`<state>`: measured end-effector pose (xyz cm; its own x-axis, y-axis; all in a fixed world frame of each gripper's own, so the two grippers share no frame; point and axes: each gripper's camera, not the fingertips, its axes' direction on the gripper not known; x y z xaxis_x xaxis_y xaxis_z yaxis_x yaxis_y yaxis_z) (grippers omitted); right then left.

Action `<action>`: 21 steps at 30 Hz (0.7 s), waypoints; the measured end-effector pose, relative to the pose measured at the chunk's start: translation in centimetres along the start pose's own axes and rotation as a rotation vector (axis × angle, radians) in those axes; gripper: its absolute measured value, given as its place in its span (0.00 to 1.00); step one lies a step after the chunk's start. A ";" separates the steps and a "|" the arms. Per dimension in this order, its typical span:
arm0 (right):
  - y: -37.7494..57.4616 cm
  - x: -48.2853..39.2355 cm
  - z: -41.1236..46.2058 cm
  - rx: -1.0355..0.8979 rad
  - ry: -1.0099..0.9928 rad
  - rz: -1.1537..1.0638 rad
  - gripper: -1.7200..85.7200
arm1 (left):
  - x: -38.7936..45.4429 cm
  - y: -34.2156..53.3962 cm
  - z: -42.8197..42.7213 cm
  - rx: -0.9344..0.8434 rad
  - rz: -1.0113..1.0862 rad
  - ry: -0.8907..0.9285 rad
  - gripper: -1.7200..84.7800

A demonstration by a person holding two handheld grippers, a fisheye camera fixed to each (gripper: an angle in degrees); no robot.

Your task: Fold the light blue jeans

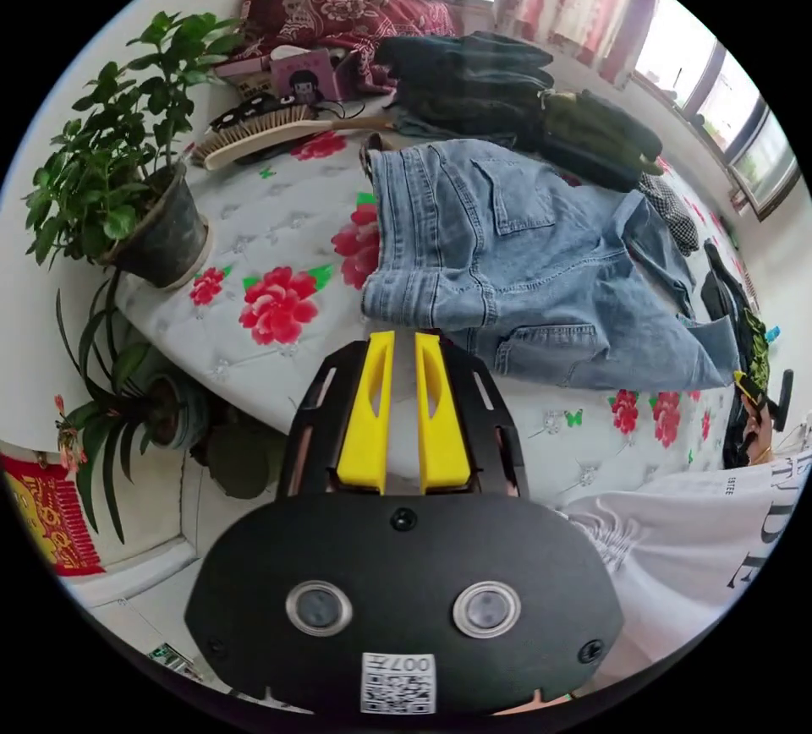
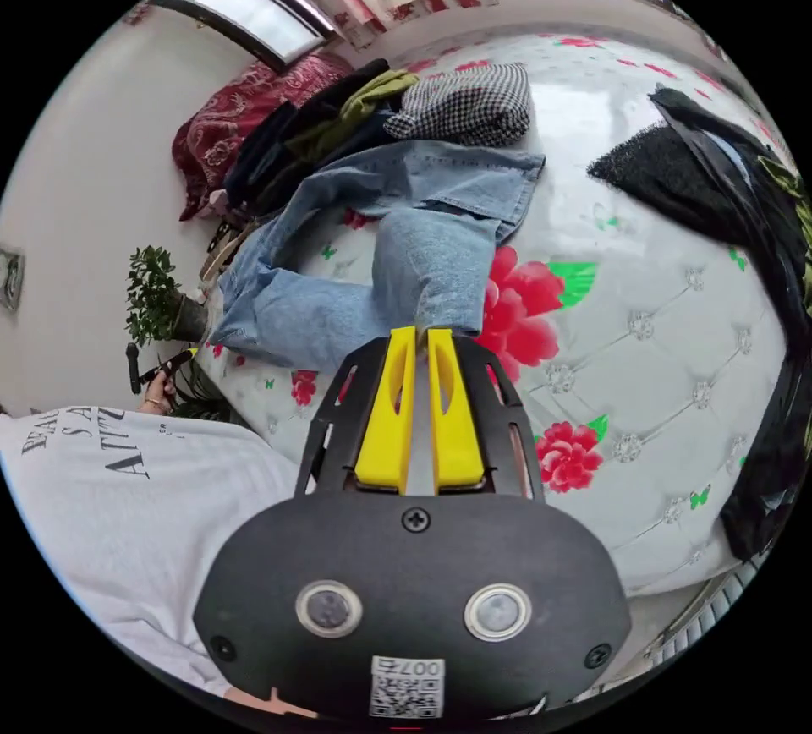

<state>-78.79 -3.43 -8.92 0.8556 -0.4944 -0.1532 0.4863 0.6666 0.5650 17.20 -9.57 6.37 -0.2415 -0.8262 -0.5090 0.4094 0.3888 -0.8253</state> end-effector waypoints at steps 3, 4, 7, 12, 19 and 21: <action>3.4 1.2 2.5 -0.020 0.042 0.110 0.05 | -0.5 2.6 3.1 -0.085 -0.037 0.031 0.10; 3.6 1.4 1.9 0.017 0.029 0.132 0.06 | -0.9 2.9 4.1 -0.106 -0.045 0.055 0.12; 3.1 2.4 -0.4 0.101 0.057 0.186 0.07 | -2.5 2.4 5.9 -0.123 -0.076 0.080 0.14; 4.2 5.6 -1.8 0.235 0.064 0.381 0.10 | -5.7 0.2 8.6 -0.068 -0.134 0.211 0.18; 1.7 8.1 4.4 0.163 -0.173 0.551 0.09 | -5.8 -3.8 10.0 0.034 -0.272 0.485 0.02; -0.4 5.4 2.0 0.222 -0.116 0.476 0.08 | -5.7 -4.4 7.7 0.103 -0.272 0.537 0.01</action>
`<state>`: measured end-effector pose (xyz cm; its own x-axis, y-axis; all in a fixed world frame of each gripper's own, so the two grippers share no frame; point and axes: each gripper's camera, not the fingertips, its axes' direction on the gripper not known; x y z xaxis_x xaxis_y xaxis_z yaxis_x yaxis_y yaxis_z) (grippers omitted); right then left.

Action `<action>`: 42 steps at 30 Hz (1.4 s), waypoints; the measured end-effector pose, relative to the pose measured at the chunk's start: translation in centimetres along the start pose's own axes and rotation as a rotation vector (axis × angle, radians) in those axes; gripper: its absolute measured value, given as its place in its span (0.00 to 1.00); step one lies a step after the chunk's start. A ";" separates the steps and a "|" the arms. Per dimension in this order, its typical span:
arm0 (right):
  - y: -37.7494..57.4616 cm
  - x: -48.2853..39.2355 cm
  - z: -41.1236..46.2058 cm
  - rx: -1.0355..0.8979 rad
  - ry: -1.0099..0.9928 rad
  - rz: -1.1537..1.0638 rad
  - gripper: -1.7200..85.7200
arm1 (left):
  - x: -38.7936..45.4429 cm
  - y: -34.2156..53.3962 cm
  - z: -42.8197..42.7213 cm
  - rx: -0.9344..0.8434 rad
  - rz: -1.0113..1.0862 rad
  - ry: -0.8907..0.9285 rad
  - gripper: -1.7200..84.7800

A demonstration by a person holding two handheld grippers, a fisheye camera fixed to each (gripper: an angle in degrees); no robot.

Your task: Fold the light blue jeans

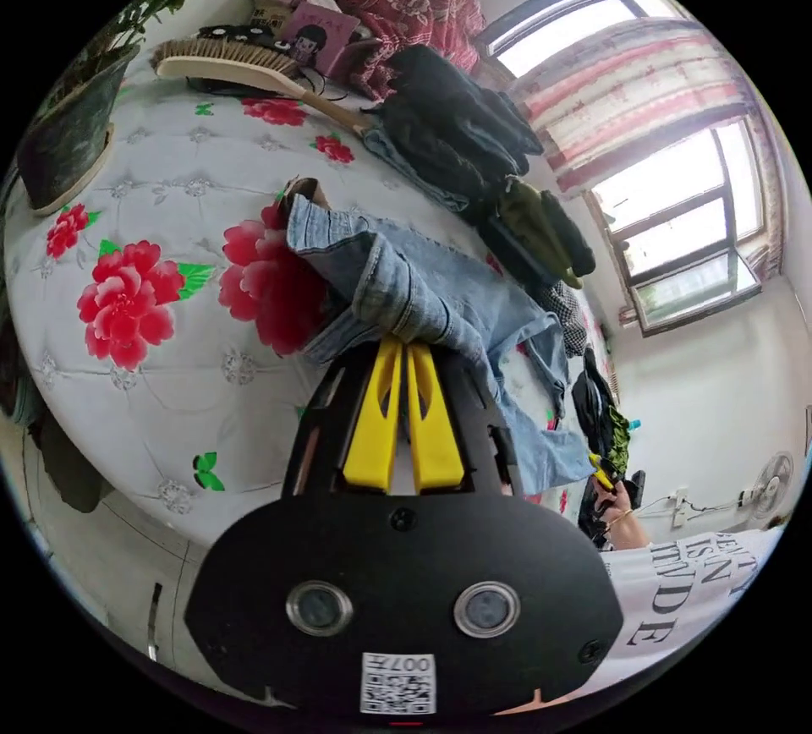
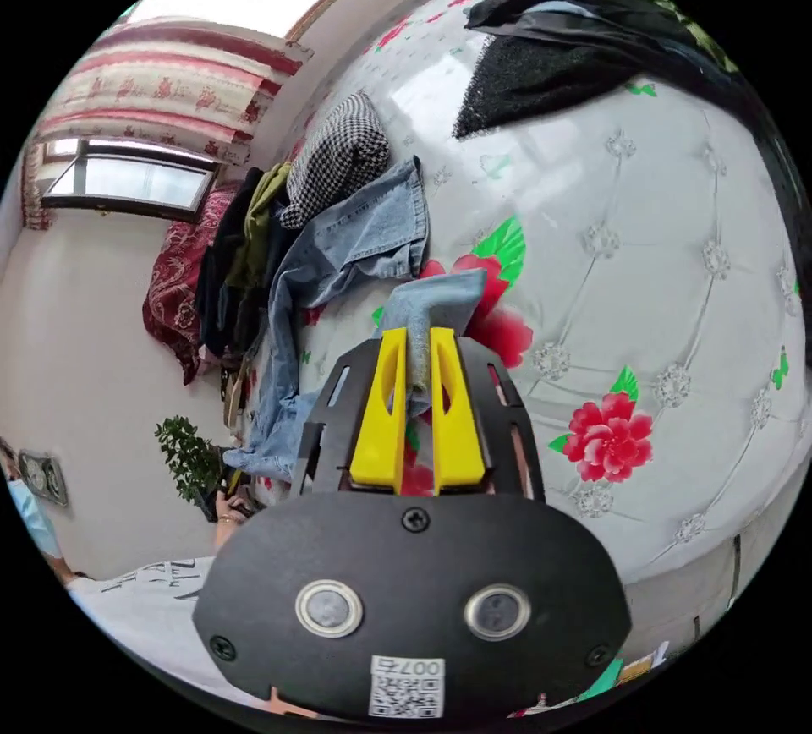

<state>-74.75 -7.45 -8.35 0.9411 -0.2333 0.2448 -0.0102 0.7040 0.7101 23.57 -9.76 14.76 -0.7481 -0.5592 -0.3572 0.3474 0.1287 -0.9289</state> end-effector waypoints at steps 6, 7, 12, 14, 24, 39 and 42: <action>-0.7 -19.0 -8.8 0.063 0.031 -0.508 0.07 | 7.1 -0.7 -9.4 0.059 0.265 -0.130 0.01; -0.9 -22.8 -9.7 0.012 0.046 -0.583 0.07 | 7.8 -1.0 -10.6 0.056 0.266 -0.136 0.01; -0.6 -35.1 -4.5 0.095 0.343 -0.893 0.08 | 6.0 -5.1 -6.6 -0.093 0.151 -0.228 0.02; -2.7 -35.3 2.6 0.048 0.479 -0.910 0.08 | 3.6 -6.3 -1.0 -0.214 0.044 -0.273 0.03; -4.5 -7.4 3.0 0.017 0.247 -0.268 0.10 | -3.0 2.8 -0.4 -0.161 -0.056 -0.348 0.11; -7.9 -2.8 13.5 -0.163 -0.294 -0.148 0.03 | -1.4 0.0 5.9 -0.250 -0.039 -0.212 0.04; -7.7 -4.7 4.4 0.044 -0.234 -0.274 0.02 | 1.1 1.0 -0.1 -0.164 0.066 -0.216 0.02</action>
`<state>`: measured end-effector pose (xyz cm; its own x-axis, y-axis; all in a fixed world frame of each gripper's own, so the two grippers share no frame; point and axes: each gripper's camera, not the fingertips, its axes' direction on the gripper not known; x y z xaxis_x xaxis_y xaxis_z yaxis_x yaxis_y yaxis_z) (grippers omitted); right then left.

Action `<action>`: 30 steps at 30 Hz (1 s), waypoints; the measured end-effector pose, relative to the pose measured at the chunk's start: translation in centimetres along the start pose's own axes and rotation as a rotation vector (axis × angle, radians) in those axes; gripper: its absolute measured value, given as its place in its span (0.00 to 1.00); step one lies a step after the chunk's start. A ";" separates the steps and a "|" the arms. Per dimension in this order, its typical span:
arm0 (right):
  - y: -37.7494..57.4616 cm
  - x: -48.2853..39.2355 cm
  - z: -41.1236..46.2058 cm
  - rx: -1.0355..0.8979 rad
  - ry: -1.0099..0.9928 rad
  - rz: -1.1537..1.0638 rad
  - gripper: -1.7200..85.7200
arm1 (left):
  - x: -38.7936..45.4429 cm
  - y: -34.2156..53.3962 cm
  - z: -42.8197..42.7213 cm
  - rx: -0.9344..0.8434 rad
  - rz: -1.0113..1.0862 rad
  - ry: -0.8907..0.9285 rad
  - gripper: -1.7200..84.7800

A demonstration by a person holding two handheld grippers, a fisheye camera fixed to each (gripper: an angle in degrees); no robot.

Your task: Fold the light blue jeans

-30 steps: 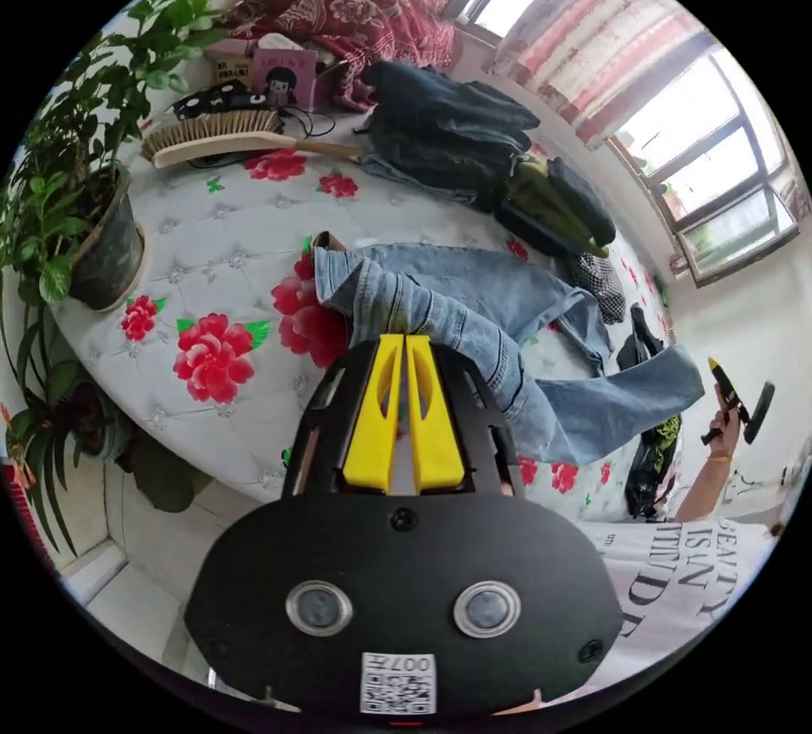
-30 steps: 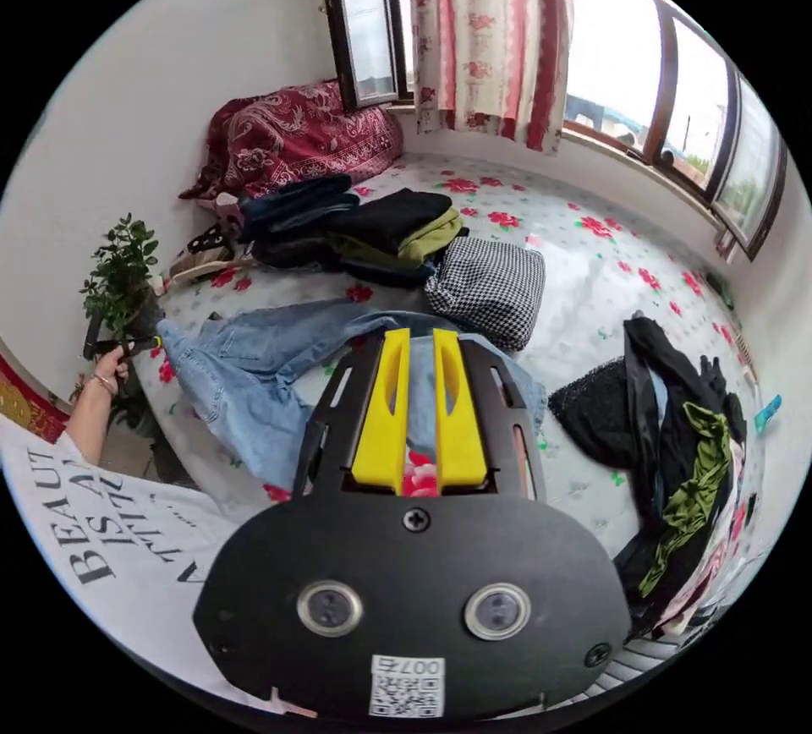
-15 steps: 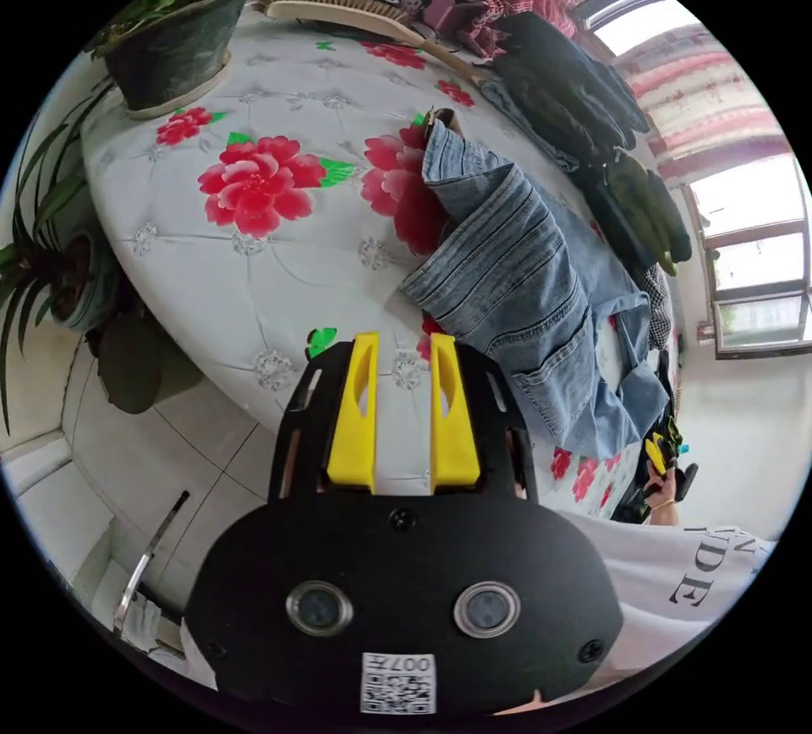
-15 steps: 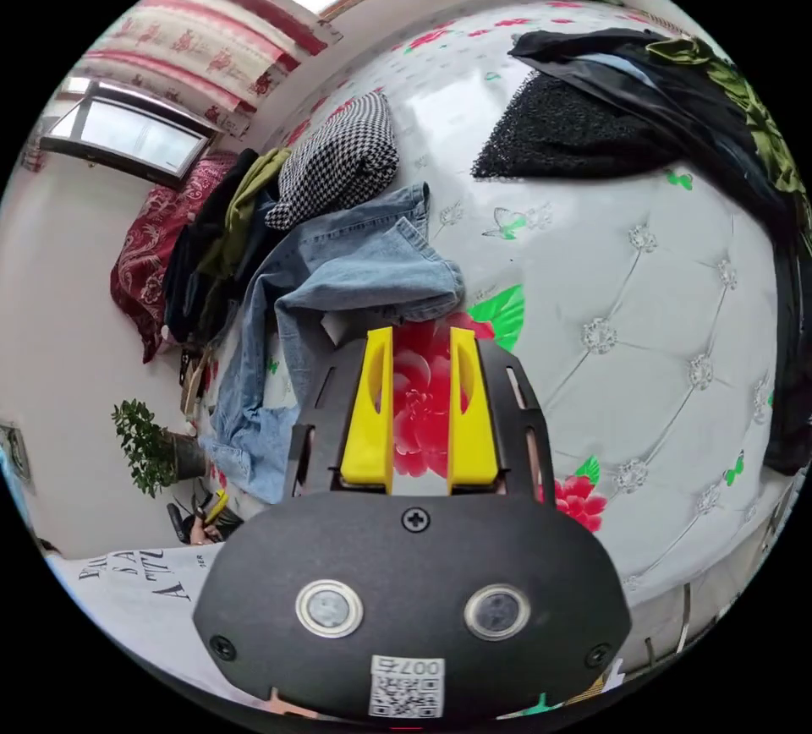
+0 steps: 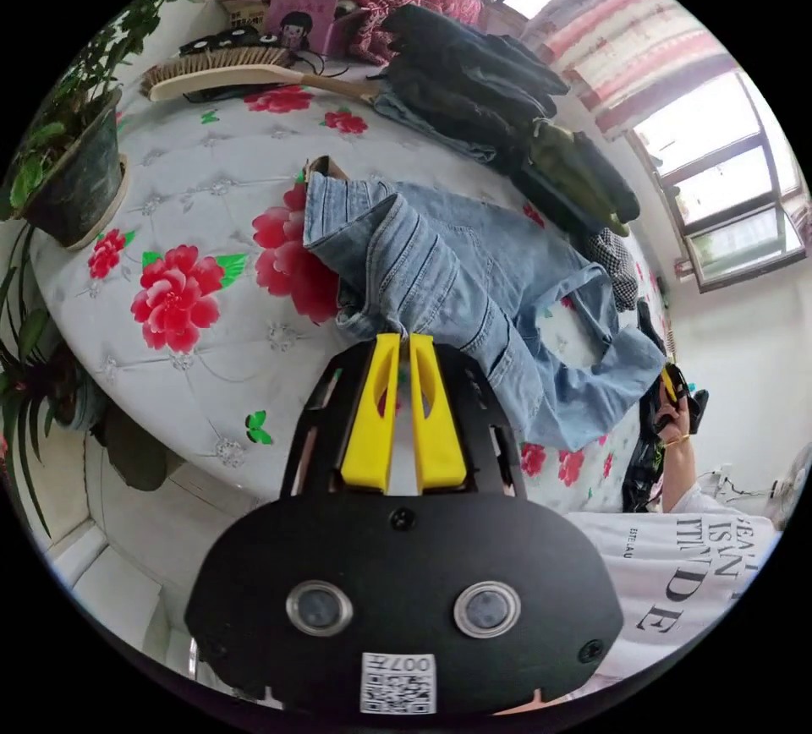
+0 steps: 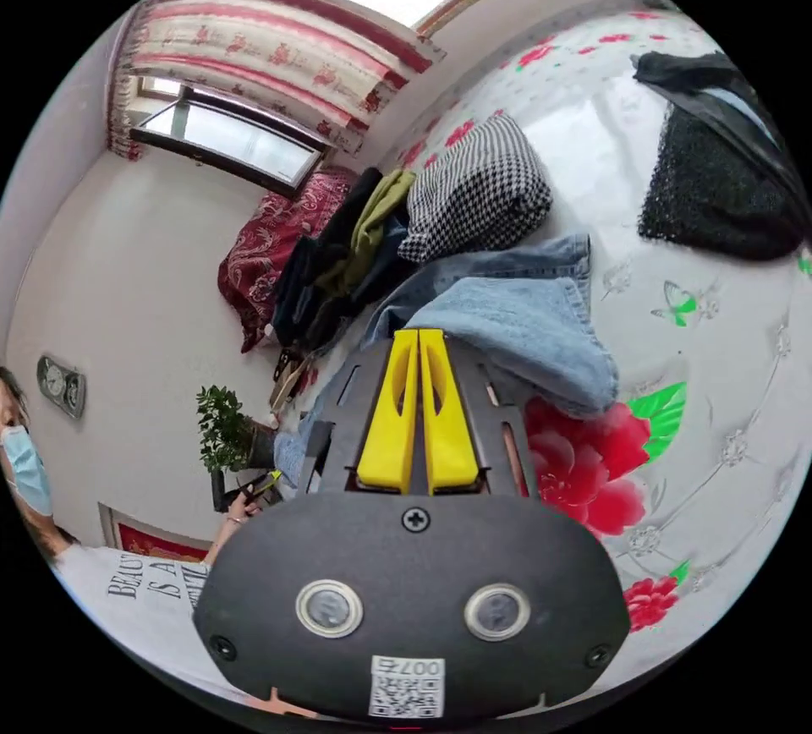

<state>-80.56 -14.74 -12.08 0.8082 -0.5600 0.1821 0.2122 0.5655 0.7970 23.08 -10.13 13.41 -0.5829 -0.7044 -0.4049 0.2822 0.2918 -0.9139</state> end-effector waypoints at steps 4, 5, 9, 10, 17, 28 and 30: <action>1.7 -4.9 -15.7 0.306 0.052 -0.155 0.02 | -0.2 5.6 -8.4 0.120 -0.010 0.068 0.01; 2.2 -5.6 -17.6 0.333 0.073 -0.180 0.03 | -0.4 6.5 -9.4 0.136 -0.017 0.079 0.01; 5.1 -5.0 -20.8 0.283 0.288 -0.224 0.08 | -2.2 11.5 -10.5 0.056 -0.076 0.005 0.01; 5.7 -3.1 -18.6 0.192 0.296 -0.188 0.10 | -2.9 12.7 -9.9 0.032 -0.109 -0.005 0.01; 10.0 4.2 -0.4 -0.179 0.057 -0.042 0.17 | -5.5 16.8 -11.1 0.170 -0.246 0.244 0.01; 6.2 -2.6 -2.0 -0.143 0.073 -0.223 0.02 | -4.0 19.8 -13.8 0.218 -0.252 0.102 0.01; 8.1 -5.3 -7.2 -0.202 0.139 -0.342 0.02 | -4.2 20.6 -13.7 0.227 -0.275 0.092 0.01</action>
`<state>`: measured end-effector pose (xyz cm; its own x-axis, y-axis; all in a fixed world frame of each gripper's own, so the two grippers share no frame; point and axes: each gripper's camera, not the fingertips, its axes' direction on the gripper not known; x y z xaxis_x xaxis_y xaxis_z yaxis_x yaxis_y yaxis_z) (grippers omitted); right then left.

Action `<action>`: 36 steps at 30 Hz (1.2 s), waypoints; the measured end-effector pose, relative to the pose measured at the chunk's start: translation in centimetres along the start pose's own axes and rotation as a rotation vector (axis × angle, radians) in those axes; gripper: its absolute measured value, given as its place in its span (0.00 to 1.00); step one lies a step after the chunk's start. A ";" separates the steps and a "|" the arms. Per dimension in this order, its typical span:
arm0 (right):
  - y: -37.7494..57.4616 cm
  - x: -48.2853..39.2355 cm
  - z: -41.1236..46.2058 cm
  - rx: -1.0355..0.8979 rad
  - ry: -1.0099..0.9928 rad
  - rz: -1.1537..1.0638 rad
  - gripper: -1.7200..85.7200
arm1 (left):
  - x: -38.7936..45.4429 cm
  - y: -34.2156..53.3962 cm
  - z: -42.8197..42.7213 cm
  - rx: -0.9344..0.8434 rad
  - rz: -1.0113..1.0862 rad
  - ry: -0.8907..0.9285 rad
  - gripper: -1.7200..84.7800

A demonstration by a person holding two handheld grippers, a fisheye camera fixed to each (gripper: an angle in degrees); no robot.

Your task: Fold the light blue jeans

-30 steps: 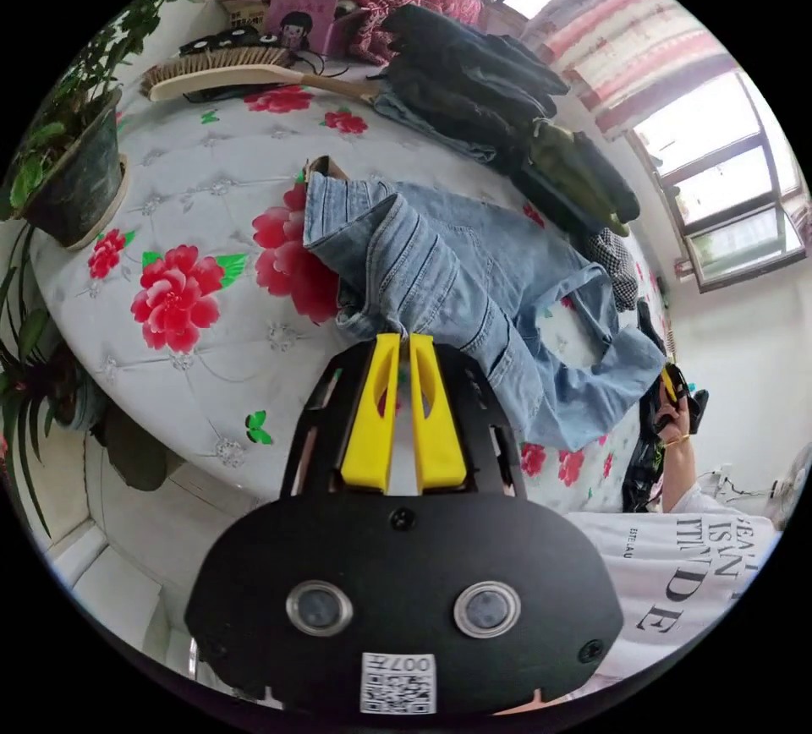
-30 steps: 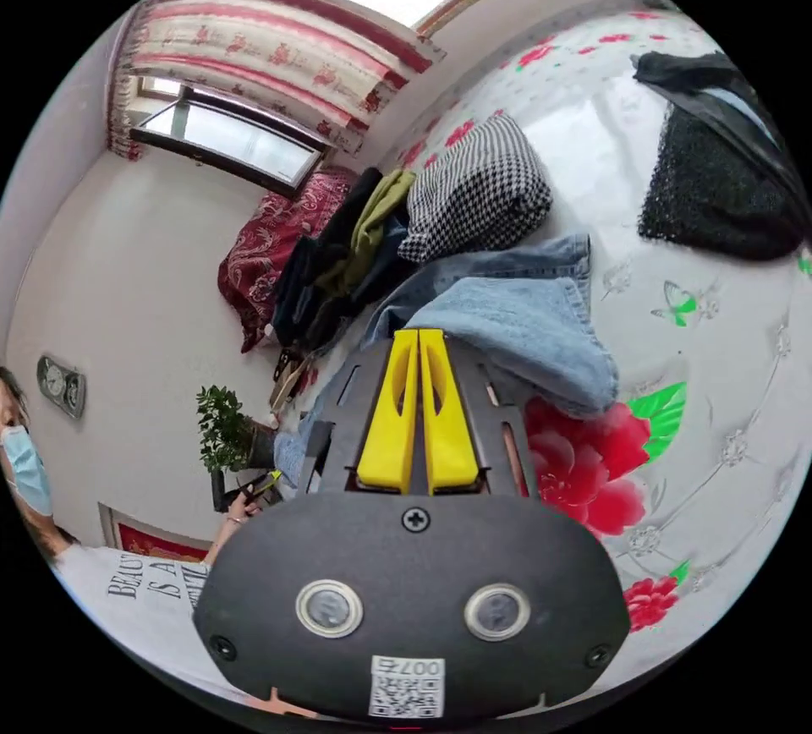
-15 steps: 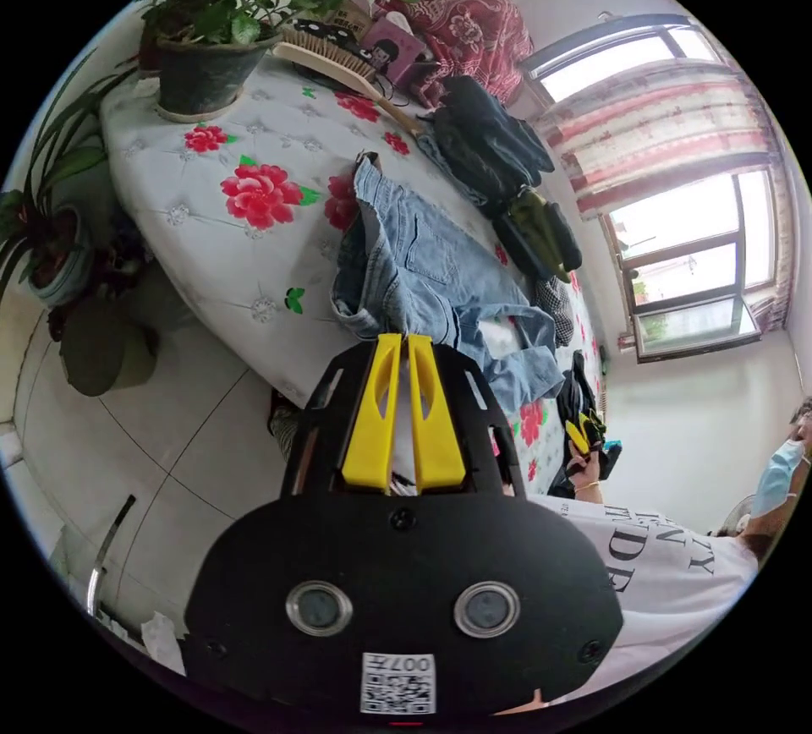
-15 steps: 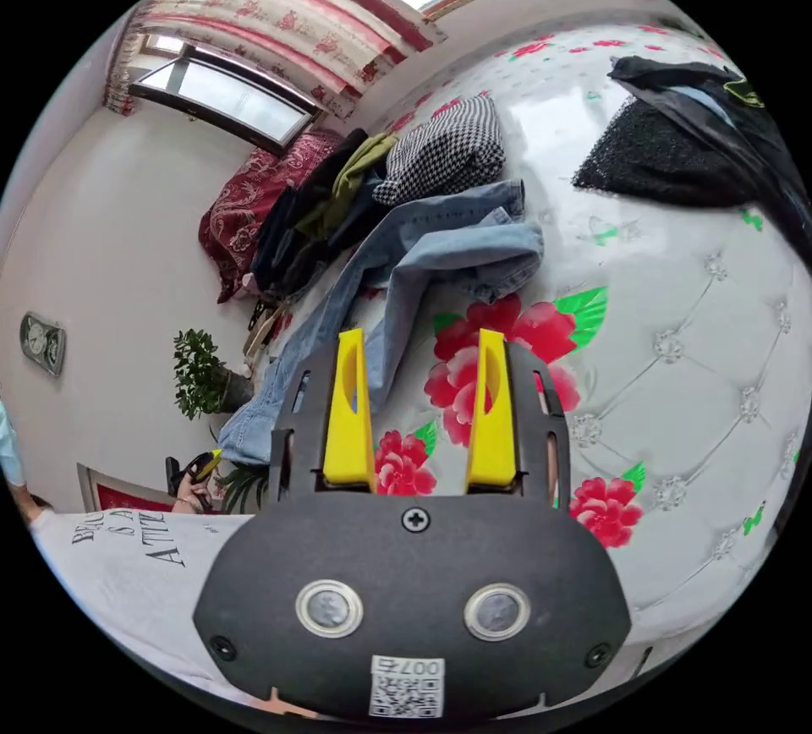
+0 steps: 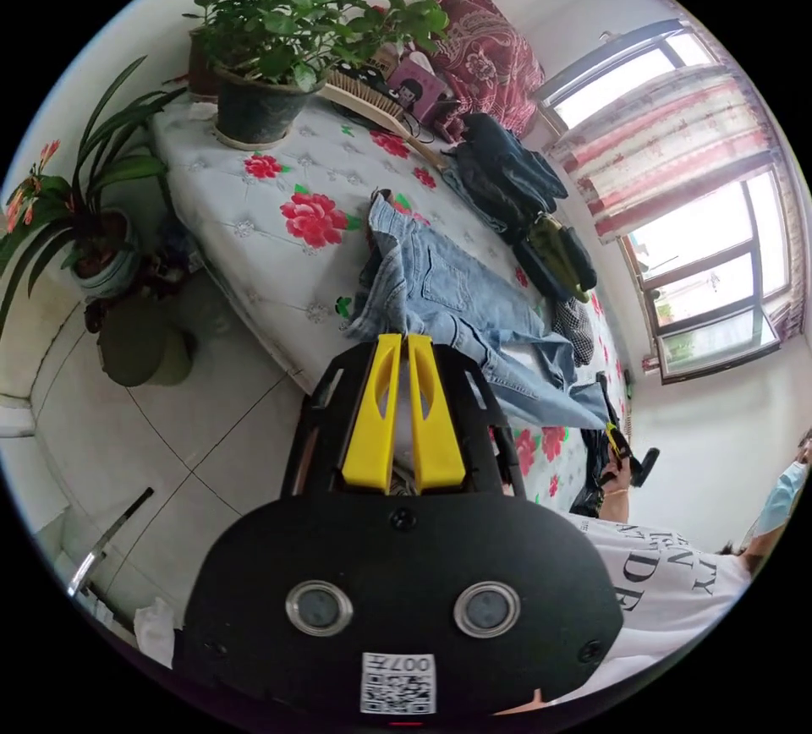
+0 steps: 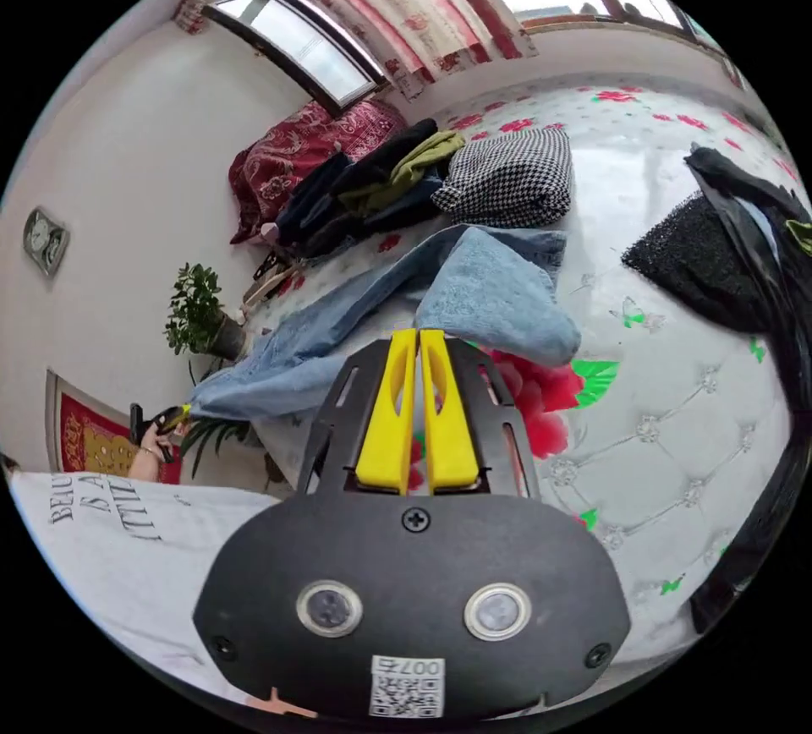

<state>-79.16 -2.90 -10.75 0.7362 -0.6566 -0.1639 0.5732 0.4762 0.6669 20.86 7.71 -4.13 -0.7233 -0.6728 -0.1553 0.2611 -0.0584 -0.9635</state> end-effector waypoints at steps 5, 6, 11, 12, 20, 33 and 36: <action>9.4 -1.2 -6.3 -0.293 0.014 0.037 0.03 | -0.6 1.8 1.3 -0.009 -0.072 -0.070 0.01; 11.5 -0.1 -6.7 -0.311 0.086 0.112 0.04 | -0.3 2.0 2.1 -0.019 -0.076 -0.118 0.01; 13.6 1.7 -8.9 -0.195 0.227 0.287 0.06 | -0.3 1.8 5.9 -0.050 -0.149 -0.152 0.03; 12.8 1.1 -9.3 -0.120 0.207 0.293 0.07 | -0.1 1.3 6.1 -0.061 -0.147 -0.177 0.04; 1.2 -3.3 -1.9 0.021 0.116 0.251 0.12 | 6.7 -6.7 3.6 0.058 0.083 -0.383 0.08; -15.5 4.8 9.8 -0.079 0.430 0.501 0.13 | 17.7 -22.6 33.8 -0.381 0.320 -0.496 0.12; -16.4 6.6 10.5 -0.084 0.462 0.475 0.13 | 18.6 -23.4 38.1 -0.454 0.348 -0.571 0.11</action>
<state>-87.45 -21.16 -15.14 0.9833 -0.0547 -0.1735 0.1607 0.7079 0.6877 25.65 -31.56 23.83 -0.1786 -0.8773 -0.4455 0.0375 0.4463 -0.8941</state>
